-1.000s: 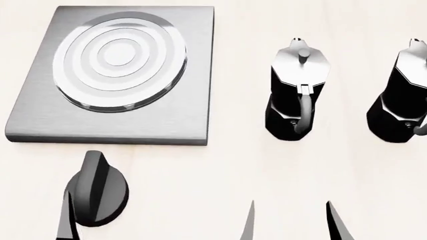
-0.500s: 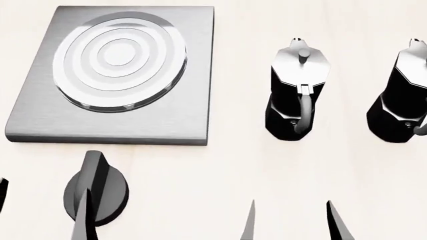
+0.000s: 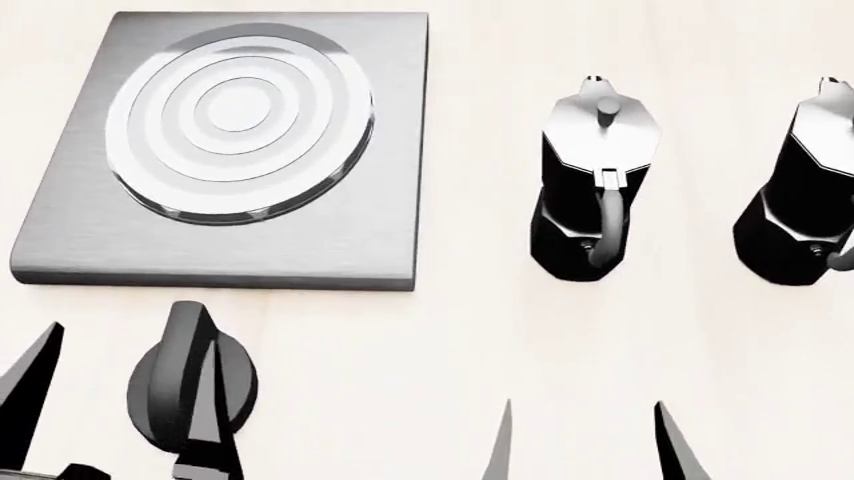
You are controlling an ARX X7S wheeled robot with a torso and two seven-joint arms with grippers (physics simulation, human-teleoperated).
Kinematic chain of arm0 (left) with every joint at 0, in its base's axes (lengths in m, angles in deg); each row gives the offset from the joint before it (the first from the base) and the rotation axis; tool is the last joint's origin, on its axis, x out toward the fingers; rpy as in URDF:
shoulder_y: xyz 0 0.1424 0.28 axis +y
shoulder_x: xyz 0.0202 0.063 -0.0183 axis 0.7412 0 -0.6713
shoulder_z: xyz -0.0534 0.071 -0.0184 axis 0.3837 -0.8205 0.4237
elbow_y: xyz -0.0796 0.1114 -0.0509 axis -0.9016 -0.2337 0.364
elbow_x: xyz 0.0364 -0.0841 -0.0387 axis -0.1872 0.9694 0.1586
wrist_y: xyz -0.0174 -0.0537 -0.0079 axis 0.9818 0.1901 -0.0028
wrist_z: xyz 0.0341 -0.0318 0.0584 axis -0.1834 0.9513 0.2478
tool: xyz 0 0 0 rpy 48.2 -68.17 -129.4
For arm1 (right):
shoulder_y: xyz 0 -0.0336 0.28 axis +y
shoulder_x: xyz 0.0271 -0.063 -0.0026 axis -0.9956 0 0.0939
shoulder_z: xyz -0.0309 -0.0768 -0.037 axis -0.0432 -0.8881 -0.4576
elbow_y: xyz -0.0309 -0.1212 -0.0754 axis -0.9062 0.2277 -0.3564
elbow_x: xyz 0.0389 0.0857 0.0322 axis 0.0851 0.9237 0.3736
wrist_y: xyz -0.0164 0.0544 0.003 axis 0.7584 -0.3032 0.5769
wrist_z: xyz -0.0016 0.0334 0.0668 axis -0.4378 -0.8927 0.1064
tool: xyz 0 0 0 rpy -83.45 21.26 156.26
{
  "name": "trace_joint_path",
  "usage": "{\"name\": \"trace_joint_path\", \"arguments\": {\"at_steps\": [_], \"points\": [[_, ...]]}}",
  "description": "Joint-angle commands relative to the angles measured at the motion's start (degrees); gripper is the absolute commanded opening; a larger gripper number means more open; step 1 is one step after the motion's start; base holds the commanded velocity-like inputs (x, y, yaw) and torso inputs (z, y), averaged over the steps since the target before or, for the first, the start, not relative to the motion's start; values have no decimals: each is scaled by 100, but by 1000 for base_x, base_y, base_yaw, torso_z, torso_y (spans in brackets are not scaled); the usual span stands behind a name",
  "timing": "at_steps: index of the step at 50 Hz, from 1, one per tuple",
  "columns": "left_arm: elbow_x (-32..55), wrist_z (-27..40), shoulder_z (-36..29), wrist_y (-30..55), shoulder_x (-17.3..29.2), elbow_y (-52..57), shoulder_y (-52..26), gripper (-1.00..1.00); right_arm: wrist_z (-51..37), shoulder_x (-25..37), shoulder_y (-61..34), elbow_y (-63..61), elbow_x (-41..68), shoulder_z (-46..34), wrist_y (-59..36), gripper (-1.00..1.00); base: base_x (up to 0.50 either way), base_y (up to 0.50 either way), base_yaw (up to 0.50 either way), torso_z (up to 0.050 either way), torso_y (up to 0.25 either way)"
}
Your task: Turn off the stove.
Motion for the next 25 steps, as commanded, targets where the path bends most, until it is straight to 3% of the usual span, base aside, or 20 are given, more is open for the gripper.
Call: {"name": "trace_joint_path", "arguments": {"at_steps": [1, 25], "points": [[-133, -109, 123, -298, -200, -746, -237, 100, 118, -89, -20, 23, -70, 126, -27, 100, 0, 0, 0, 0, 0], [-154, 39, 179, -617, -183, -1423, -270, 100, 75, -44, -34, 35, -49, 102, -10, 100, 0, 0, 0, 0, 0]]}}
